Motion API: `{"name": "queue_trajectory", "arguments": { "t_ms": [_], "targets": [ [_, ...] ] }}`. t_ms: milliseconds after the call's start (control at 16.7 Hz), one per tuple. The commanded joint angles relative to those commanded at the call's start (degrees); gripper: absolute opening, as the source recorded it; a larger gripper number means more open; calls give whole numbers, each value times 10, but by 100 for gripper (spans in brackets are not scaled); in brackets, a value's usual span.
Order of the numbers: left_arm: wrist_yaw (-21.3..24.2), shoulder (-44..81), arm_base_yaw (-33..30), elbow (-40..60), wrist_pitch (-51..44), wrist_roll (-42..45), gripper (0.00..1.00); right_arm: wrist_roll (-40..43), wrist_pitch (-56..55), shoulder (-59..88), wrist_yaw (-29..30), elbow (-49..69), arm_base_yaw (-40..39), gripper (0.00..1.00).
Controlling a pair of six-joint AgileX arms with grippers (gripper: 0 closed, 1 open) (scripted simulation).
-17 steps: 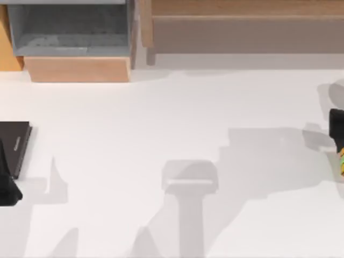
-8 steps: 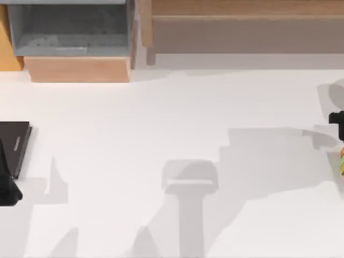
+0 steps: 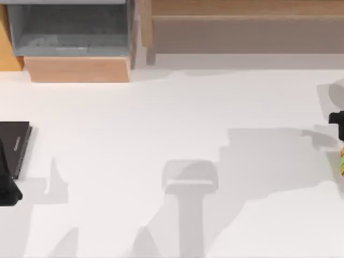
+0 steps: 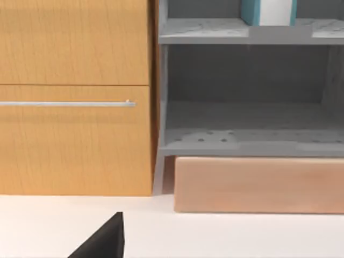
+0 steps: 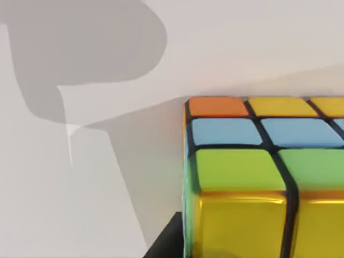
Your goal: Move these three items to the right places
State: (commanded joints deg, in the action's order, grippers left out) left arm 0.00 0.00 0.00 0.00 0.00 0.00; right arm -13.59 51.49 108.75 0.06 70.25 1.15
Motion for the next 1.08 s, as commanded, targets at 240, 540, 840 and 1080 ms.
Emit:
{"name": "queue_trajectory", "arguments": {
  "t_ms": [240, 540, 840, 1080],
  "targets": [
    [0, 0, 0, 0, 0, 0, 100, 0, 0, 0, 0, 0, 0, 0],
    [0, 0, 0, 0, 0, 0, 100, 0, 20, -9, 1, 13, 1, 0],
    [0, 0, 0, 0, 0, 0, 100, 0, 65, -25, 0, 42, 2, 0],
    [0, 0, 0, 0, 0, 0, 100, -1, 63, -22, 1, 40, 1, 0]
  ]
}}
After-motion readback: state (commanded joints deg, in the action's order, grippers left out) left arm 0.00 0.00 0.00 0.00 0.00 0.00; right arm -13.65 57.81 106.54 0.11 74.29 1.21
